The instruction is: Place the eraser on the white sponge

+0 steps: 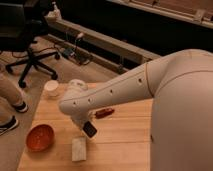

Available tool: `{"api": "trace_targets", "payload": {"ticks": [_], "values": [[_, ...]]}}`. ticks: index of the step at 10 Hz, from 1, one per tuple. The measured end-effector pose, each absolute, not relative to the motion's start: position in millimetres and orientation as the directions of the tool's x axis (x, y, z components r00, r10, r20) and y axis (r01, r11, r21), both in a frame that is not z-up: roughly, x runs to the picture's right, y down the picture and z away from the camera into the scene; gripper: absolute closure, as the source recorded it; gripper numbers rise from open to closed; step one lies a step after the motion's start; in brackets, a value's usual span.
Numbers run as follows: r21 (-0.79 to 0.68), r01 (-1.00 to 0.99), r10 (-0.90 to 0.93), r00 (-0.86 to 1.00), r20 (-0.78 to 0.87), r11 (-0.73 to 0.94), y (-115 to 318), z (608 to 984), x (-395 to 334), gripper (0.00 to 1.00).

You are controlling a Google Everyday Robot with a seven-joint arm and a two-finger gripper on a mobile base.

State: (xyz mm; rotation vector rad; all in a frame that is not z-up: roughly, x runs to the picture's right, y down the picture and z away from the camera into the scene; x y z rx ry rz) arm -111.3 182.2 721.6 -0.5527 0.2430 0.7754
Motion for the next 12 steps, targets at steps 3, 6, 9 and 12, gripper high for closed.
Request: {"api": "trace_targets", "payload": {"ticks": [3,6,9,12], "values": [[-0.436,-0.667,0.533,0.745,-0.401,0.604,209,728,-124,0.98],[-0.446,-0.641,0.505,0.767,-0.396,0.624,223,740,-126,0.98],[-0.468,-0.623,0.49,0.782,-0.385,0.627,236,744,-132,0.98],[-0.496,-0.6,0.472,0.8,-0.37,0.628,246,742,-136,0.98]]}}
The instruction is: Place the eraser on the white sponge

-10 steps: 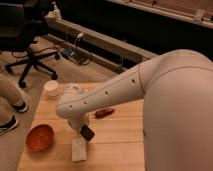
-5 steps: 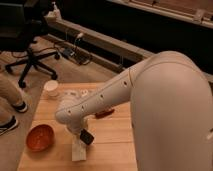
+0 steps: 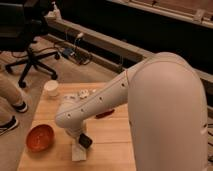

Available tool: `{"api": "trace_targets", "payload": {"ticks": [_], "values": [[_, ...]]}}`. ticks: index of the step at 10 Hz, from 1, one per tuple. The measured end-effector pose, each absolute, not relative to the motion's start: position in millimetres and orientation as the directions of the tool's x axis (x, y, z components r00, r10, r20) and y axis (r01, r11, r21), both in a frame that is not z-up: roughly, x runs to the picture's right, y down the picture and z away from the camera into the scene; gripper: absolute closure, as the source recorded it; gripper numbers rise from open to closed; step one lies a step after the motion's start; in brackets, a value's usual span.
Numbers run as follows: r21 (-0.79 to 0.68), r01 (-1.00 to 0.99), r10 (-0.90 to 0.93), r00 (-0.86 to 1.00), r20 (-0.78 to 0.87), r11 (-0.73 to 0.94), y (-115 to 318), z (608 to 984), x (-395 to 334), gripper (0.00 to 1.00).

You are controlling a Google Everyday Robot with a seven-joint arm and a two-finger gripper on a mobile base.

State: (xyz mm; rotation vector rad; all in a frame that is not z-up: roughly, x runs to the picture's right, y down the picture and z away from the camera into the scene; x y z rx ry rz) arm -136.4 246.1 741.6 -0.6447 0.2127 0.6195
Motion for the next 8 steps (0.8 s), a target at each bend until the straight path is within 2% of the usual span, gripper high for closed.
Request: {"api": "trace_targets", "payload": {"ticks": [5,6,8], "values": [[-0.52,-0.58,0.433,0.814,-0.387,0.626,262,744,-136,0.96],[-0.524,-0.578,0.426,0.816,-0.392,0.626,265,745,-136,0.91],[-0.526,-0.577,0.418,0.817,-0.399,0.625,266,746,-139,0.71]]}}
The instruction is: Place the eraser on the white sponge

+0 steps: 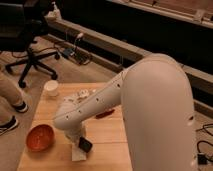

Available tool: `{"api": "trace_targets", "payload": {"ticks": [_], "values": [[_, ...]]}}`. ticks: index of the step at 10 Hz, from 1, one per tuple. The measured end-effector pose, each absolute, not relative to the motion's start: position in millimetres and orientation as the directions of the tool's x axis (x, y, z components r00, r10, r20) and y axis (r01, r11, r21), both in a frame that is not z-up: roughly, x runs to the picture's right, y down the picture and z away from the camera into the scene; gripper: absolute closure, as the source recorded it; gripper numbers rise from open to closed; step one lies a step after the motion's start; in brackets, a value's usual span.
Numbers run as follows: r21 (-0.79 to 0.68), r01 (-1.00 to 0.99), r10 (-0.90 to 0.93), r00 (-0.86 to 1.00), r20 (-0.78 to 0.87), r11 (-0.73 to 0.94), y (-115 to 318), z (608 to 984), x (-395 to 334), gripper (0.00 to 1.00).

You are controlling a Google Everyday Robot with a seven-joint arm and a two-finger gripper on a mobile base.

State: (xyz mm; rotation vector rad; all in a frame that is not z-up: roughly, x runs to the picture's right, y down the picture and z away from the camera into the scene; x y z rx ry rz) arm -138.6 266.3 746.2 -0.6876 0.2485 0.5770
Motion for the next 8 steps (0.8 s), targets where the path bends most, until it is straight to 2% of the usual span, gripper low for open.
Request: {"api": "trace_targets", "payload": {"ticks": [5,8], "values": [[-0.524,-0.598,0.429,0.801,-0.418,0.607,264.3,749.7,-142.5,0.23],[-0.529,-0.613,0.439,0.79,-0.428,0.587,264.1,752.3,-147.0,0.2]]}}
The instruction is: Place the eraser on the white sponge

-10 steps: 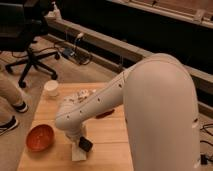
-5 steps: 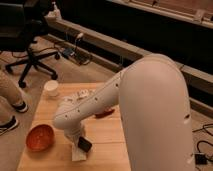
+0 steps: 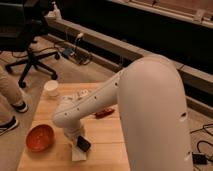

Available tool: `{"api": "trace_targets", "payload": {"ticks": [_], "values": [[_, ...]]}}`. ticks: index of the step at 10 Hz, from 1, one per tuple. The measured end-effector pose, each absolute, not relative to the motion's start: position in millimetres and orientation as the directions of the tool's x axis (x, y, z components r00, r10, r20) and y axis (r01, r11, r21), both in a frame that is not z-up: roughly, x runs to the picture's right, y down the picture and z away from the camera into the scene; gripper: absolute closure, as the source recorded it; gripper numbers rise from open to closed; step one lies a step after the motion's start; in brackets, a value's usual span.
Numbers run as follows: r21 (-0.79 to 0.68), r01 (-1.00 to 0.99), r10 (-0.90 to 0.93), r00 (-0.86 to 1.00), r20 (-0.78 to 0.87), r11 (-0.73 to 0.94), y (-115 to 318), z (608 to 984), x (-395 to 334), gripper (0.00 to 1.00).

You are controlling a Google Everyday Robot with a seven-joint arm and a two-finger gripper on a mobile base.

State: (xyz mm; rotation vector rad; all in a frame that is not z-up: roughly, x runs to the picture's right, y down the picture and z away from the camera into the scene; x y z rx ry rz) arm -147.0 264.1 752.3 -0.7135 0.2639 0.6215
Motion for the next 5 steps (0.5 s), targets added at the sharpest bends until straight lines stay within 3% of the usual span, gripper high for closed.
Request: {"api": "trace_targets", "payload": {"ticks": [5], "values": [[-0.51,-0.654,0.482,0.757,-0.442,0.56,249,759,-147,0.2]]}}
